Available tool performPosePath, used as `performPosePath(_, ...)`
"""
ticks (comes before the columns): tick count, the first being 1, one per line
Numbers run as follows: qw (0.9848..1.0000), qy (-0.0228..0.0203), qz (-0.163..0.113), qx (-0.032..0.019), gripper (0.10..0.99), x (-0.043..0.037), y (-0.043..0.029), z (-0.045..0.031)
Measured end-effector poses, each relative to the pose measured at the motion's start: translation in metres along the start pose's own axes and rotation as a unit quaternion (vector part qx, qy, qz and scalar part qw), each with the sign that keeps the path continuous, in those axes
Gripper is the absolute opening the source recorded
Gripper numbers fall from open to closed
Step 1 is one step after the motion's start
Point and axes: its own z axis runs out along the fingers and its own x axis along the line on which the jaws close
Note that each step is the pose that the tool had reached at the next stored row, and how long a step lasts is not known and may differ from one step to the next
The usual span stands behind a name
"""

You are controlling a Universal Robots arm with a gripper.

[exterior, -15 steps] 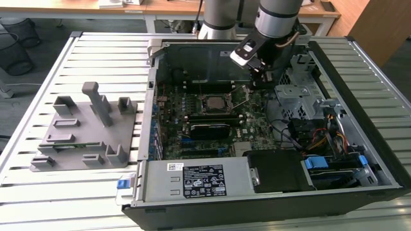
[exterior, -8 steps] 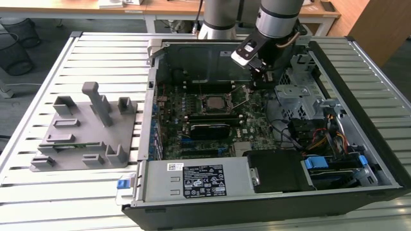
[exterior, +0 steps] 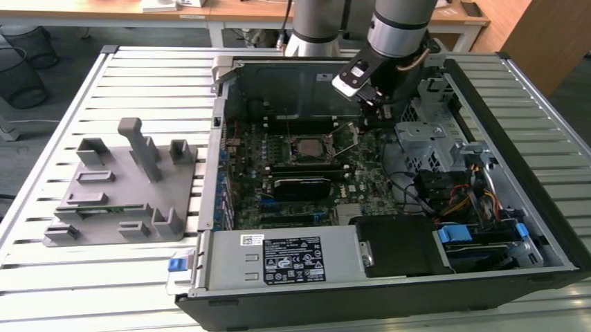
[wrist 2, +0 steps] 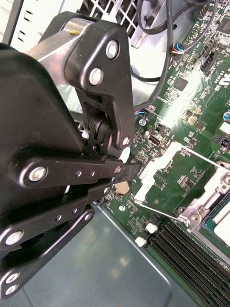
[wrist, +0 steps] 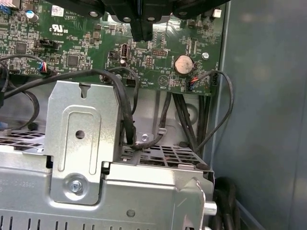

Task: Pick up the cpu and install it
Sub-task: 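Close the cpu cover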

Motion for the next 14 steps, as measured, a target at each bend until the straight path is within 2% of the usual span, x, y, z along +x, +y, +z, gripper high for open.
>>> performPosePath(14,1.0,-0.0001,0.0,0.0,0.106,-0.0002,-0.0005,0.0072)
